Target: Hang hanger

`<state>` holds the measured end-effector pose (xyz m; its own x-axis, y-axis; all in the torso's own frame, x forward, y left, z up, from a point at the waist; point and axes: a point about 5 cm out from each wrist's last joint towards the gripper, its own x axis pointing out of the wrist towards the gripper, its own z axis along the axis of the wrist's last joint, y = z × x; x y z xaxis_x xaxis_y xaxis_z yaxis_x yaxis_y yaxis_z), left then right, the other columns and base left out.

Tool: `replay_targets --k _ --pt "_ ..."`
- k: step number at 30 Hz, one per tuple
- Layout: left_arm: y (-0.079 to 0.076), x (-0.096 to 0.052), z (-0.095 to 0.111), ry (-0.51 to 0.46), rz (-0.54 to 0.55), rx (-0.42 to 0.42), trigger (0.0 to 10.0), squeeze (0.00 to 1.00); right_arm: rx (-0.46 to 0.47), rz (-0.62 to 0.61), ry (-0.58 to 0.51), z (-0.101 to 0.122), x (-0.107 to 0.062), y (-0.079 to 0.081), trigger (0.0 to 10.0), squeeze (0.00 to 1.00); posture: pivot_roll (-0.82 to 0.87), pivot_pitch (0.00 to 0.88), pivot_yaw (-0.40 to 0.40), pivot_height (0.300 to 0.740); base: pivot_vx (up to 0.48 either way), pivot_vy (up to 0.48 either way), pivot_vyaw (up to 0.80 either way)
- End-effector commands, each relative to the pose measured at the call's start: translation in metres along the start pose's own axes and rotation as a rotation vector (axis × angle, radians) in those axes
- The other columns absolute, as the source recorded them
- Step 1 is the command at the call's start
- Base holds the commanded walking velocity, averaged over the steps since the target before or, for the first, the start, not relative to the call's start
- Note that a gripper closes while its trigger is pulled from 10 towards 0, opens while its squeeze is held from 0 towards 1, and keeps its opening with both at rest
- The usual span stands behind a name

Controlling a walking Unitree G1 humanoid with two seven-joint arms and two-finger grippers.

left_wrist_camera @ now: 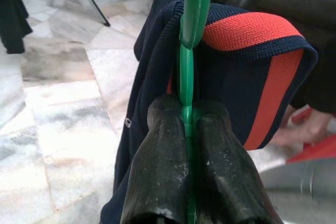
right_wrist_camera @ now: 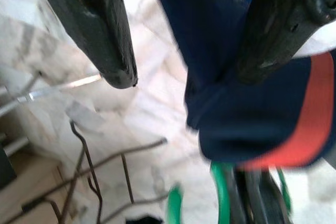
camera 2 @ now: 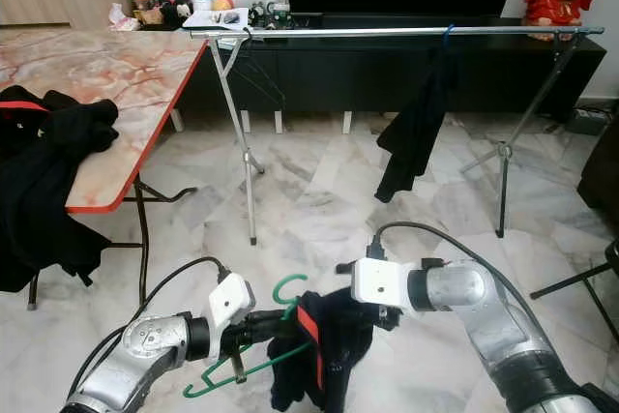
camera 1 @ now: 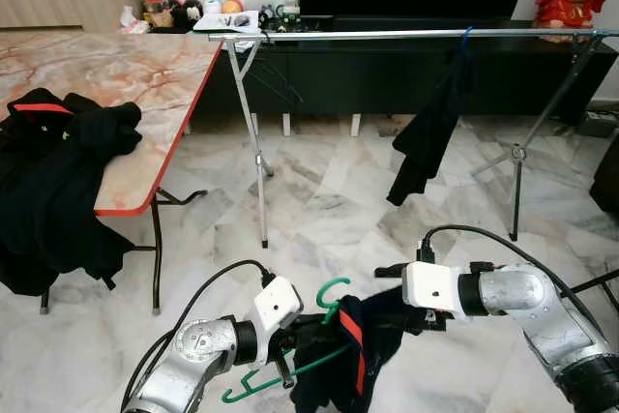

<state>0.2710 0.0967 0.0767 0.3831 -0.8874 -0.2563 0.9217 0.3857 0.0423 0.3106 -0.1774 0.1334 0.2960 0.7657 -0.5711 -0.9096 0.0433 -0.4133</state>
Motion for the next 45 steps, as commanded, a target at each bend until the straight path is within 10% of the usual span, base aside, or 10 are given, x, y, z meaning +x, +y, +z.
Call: replay_targets --k 1,17,25,45 --pt "-0.001 0.002 0.008 -0.009 -0.034 0.068 10.0 0.00 -0.005 0.008 -0.053 0.005 -0.004 -0.004 10.0 0.00 0.10 0.081 0.001 0.740 0.000 0.000 0.00" --pt "-0.001 0.004 0.007 0.037 -0.095 0.122 10.0 0.00 -0.009 0.307 0.050 -0.013 0.004 0.012 10.0 0.00 0.11 0.073 -0.011 0.740 0.000 0.000 0.00" --pt "-0.002 0.005 0.007 0.043 -0.105 0.133 10.0 0.00 -0.086 0.158 0.038 -0.004 0.025 -0.003 10.0 0.00 0.12 0.060 -0.015 0.740 0.000 0.000 0.00" --pt "-0.004 0.008 0.006 0.047 -0.124 0.139 10.0 0.00 -0.081 0.288 0.088 -0.017 0.040 0.014 10.0 0.00 0.12 0.042 -0.018 0.740 0.000 0.000 0.00"
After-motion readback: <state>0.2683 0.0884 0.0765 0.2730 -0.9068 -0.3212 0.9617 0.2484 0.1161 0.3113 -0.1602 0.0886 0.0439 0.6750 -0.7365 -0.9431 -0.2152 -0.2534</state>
